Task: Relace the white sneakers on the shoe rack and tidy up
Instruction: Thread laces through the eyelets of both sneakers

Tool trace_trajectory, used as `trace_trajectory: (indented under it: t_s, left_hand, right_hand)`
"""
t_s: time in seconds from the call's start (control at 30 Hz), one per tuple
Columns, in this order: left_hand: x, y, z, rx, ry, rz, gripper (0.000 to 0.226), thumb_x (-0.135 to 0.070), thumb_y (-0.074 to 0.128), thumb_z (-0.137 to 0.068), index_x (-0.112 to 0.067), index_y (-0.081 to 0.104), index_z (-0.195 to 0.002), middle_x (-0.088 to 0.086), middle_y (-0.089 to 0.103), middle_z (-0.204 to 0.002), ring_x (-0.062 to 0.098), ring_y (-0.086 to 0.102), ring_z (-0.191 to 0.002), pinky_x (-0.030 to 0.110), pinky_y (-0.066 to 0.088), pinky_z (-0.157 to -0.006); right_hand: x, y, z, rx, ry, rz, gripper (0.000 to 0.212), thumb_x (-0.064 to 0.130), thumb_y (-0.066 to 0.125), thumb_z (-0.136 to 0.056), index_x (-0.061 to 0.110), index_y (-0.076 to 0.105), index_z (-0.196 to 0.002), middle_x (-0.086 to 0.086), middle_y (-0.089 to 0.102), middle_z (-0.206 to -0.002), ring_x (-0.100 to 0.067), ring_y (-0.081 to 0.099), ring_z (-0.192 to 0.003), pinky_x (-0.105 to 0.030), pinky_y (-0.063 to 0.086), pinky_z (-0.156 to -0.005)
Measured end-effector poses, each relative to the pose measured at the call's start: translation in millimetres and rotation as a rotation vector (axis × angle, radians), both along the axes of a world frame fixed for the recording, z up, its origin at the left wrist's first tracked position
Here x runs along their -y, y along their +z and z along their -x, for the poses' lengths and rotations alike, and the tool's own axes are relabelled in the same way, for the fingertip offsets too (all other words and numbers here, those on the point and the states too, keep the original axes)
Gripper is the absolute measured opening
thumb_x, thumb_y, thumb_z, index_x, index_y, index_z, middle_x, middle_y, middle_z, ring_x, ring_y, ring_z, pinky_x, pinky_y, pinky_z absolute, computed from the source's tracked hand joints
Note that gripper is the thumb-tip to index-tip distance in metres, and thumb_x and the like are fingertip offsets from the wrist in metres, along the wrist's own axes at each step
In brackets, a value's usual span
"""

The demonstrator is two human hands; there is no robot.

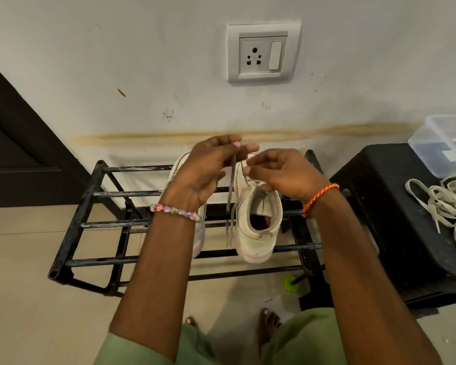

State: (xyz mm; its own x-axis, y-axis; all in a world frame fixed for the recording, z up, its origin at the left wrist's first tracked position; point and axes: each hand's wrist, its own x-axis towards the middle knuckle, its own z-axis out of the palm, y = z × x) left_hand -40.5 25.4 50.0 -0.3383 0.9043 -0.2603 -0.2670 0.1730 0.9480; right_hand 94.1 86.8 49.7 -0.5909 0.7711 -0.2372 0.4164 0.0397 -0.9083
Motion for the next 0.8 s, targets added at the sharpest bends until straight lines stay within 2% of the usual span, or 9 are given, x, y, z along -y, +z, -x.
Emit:
trace_trajectory:
  t_s: [0.1, 0.2, 0.33, 0.4, 0.47, 0.53, 0.63, 0.7, 0.8]
  left_hand:
    - [5.2, 13.6, 2.8, -0.045, -0.049, -0.072, 0.018, -0.008, 0.052, -0.093, -0.015, 0.065, -0.103, 0.0, 0.072, -0.106, 0.012, 0.067, -0.102, 0.031, 0.049, -0.086]
    - [5.6, 8.5, 6.3, 0.025, 0.135, -0.063, 0.018, -0.007, 0.054, -0.091, -0.019, 0.067, -0.097, -0.002, 0.071, -0.107, 0.014, 0.064, -0.093, 0.029, 0.044, -0.078]
    - [5.7, -9.2, 20.0, 0.12, 0.472, 0.035, 0.017, -0.004, 0.054, -0.09, -0.016, 0.063, -0.099, -0.006, 0.073, -0.083, 0.006, 0.062, -0.069, 0.017, 0.042, -0.057]
    - [5.3, -18.8, 25.7, -0.272, 0.447, 0.18, 0.012, -0.016, 0.058, -0.088, -0.016, 0.064, -0.099, -0.004, 0.072, -0.081, 0.005, 0.06, -0.066, 0.021, 0.046, -0.06]
    - [5.8, -18.5, 21.4, -0.727, 0.304, 0.268, 0.027, -0.044, 0.062, -0.082, -0.026, 0.064, -0.102, 0.001, 0.065, -0.108, 0.017, 0.057, -0.1, 0.035, 0.048, -0.087]
    - [4.3, -4.0, 5.1, -0.802, 0.093, 0.108, 0.03, -0.053, 0.054, -0.088, -0.032, 0.063, -0.108, 0.0, 0.056, -0.121, 0.018, 0.046, -0.12, 0.04, 0.04, -0.101]
    - [3.7, 13.4, -17.0, -0.499, -0.23, -0.056, 0.036, -0.044, 0.042, -0.097, -0.02, 0.067, -0.103, -0.006, 0.069, -0.082, 0.001, 0.064, -0.081, 0.017, 0.047, -0.074]
    - [3.8, 9.2, -15.4, -0.539, -0.272, -0.042, 0.038, -0.043, 0.044, -0.096, -0.015, 0.07, -0.09, -0.006, 0.048, -0.051, 0.004, 0.046, -0.048, 0.018, 0.037, -0.053]
    - [3.0, -2.9, -5.5, -0.582, -0.237, -0.041, 0.034, -0.04, 0.051, -0.094, -0.016, 0.071, -0.081, 0.013, 0.034, -0.055, 0.014, 0.032, -0.05, 0.024, 0.03, -0.051]
  right_hand:
    - [13.4, 4.1, 13.0, -0.183, 0.155, 0.097, 0.043, 0.01, 0.066, -0.085, 0.007, 0.051, -0.125, -0.007, 0.069, -0.106, -0.016, 0.065, -0.101, -0.026, 0.051, -0.09]
    - [17.4, 15.1, 11.1, -0.347, 0.16, 0.188, 0.016, 0.004, 0.055, -0.09, 0.002, 0.061, -0.105, -0.003, 0.068, -0.073, -0.015, 0.067, -0.075, -0.024, 0.055, -0.076]
    - [4.8, 38.1, -16.7, -0.446, -0.046, 0.213, 0.017, 0.013, 0.054, -0.09, 0.003, 0.067, -0.087, 0.002, 0.05, -0.058, -0.005, 0.039, -0.044, -0.019, 0.047, -0.048]
    - [-3.9, 42.2, -29.2, -0.409, -0.112, 0.115, 0.02, 0.02, 0.056, -0.09, 0.006, 0.069, -0.087, 0.002, 0.045, -0.058, -0.004, 0.027, -0.041, -0.016, 0.03, -0.037]
    - [-6.3, 40.0, -29.2, -0.339, -0.133, 0.012, 0.021, 0.022, 0.057, -0.091, 0.007, 0.07, -0.088, 0.004, 0.041, -0.053, -0.004, 0.023, -0.038, -0.015, 0.021, -0.034]
    - [-3.1, 33.3, -19.6, -0.233, -0.124, -0.07, 0.02, 0.018, 0.057, -0.092, 0.003, 0.07, -0.09, 0.011, 0.042, -0.041, -0.001, 0.028, -0.032, -0.013, 0.023, -0.033]
    - [-0.3, 21.8, -7.3, -0.145, -0.133, -0.096, 0.019, 0.014, 0.059, -0.091, 0.001, 0.068, -0.08, 0.011, 0.039, -0.033, -0.002, 0.03, -0.029, -0.013, 0.025, -0.034]
    - [-4.0, 16.6, -8.0, -0.124, -0.151, -0.051, 0.021, 0.015, 0.064, -0.088, 0.004, 0.067, -0.07, 0.011, 0.036, -0.035, -0.003, 0.025, -0.033, -0.016, 0.023, -0.035]
    - [-6.6, 12.7, -11.8, -0.11, -0.144, 0.044, 0.02, 0.021, 0.069, -0.083, 0.013, 0.071, -0.065, 0.007, 0.037, -0.044, -0.004, 0.027, -0.04, -0.015, 0.022, -0.036]
